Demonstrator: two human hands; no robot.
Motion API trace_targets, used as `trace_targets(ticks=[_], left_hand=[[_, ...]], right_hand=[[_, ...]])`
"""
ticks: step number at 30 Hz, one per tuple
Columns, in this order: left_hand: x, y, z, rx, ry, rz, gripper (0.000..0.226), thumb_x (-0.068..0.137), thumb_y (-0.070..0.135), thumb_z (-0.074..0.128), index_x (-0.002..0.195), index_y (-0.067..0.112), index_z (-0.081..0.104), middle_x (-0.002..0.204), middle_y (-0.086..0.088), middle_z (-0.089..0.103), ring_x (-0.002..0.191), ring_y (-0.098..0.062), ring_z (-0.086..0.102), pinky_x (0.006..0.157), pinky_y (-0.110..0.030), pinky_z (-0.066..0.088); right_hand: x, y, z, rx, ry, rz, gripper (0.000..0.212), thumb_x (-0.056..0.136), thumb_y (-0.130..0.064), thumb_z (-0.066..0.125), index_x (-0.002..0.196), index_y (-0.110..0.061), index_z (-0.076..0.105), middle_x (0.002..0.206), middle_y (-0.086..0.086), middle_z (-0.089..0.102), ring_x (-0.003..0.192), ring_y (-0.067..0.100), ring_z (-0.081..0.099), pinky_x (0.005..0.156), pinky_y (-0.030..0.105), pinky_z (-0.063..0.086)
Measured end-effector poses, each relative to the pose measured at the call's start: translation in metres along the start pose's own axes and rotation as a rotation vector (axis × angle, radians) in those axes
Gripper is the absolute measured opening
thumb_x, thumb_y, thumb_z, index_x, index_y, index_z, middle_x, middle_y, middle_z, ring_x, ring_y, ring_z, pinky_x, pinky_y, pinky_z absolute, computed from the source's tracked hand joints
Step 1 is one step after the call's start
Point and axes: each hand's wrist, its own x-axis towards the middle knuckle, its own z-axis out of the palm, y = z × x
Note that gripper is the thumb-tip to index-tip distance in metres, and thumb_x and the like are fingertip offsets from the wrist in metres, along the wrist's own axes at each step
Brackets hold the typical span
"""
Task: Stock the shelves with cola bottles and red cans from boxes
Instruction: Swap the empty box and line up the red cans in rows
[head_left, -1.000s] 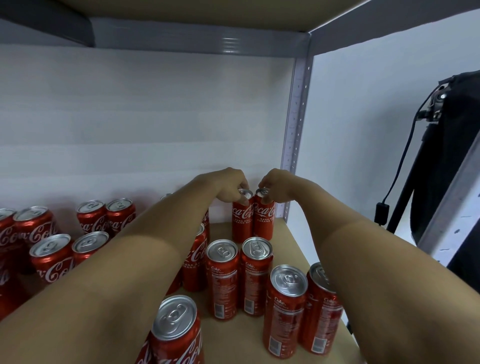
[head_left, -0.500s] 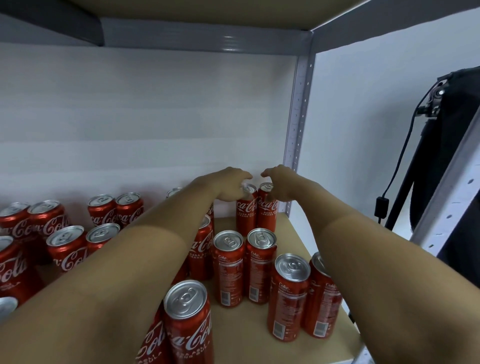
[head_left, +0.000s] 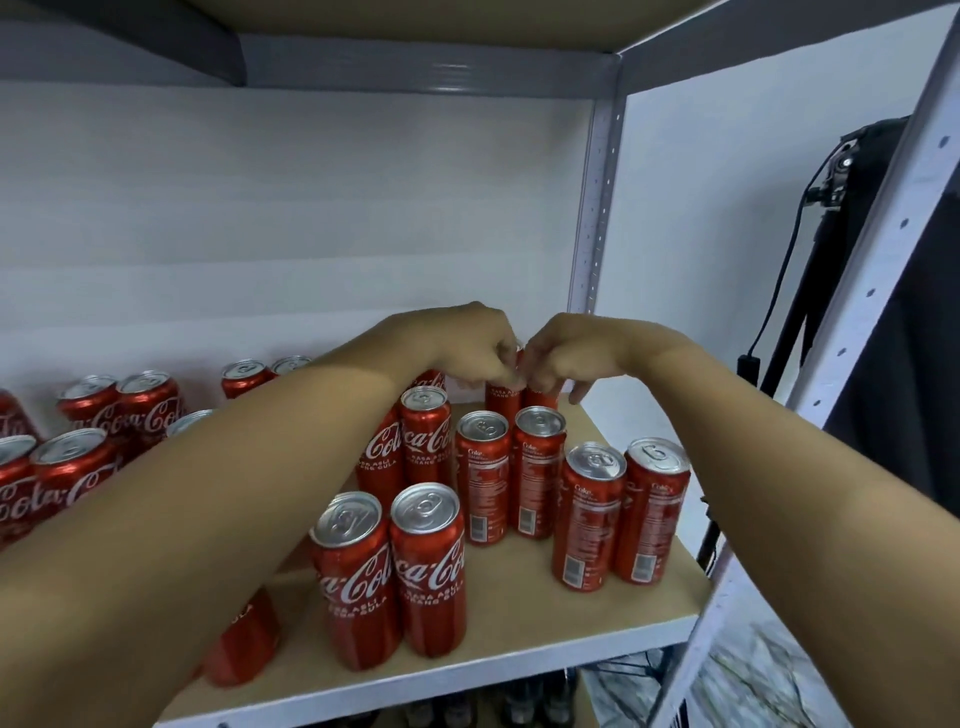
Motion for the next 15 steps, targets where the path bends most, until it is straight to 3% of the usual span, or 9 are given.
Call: trace_targets(ticks=[4, 7, 12, 15], left_hand=[[-0.014, 0.012, 0.002, 0.160, -0.122, -0.073, 0.034, 0.084, 0.051, 0.078, 0.101, 0.022, 0.077, 0.093, 0.004, 0.076, 0.083, -0.015, 0.073, 0.084, -0.035, 0.061], [-0.019, 0.009, 0.007, 0.182, -0.187, -0.115, 0.042, 0.080, 0.057, 0.079, 0.103, 0.022, 0.077, 0.096, 0.004, 0.079, 0.077, -0.013, 0.077, 0.089, -0.038, 0.061], [-0.024, 0.003, 0.013, 0.061, -0.213, -0.092, 0.042, 0.079, 0.051, 0.084, 0.101, 0.017, 0.075, 0.092, 0.001, 0.080, 0.071, -0.012, 0.078, 0.089, -0.036, 0.061], [-0.025, 0.001, 0.013, 0.048, -0.197, -0.044, 0.038, 0.079, 0.048, 0.085, 0.101, 0.018, 0.077, 0.093, 0.003, 0.079, 0.073, -0.011, 0.077, 0.086, -0.034, 0.061]], right_hand=[[-0.014, -0.005, 0.006, -0.048, -0.099, 0.029, 0.030, 0.082, -0.023, 0.078, 0.111, -0.015, 0.073, 0.102, 0.005, 0.075, 0.098, 0.021, 0.073, 0.081, 0.036, 0.063], [-0.017, -0.002, 0.013, -0.103, -0.088, 0.028, 0.039, 0.073, -0.039, 0.089, 0.100, -0.013, 0.076, 0.093, 0.001, 0.076, 0.091, 0.018, 0.072, 0.070, 0.028, 0.062], [-0.020, 0.000, 0.018, -0.086, -0.045, 0.027, 0.040, 0.072, -0.037, 0.091, 0.094, -0.007, 0.077, 0.086, 0.003, 0.077, 0.083, 0.019, 0.075, 0.065, 0.027, 0.062], [-0.018, 0.000, 0.018, -0.104, -0.042, 0.015, 0.037, 0.070, -0.036, 0.091, 0.092, -0.010, 0.079, 0.088, 0.003, 0.077, 0.084, 0.021, 0.076, 0.071, 0.031, 0.064]])
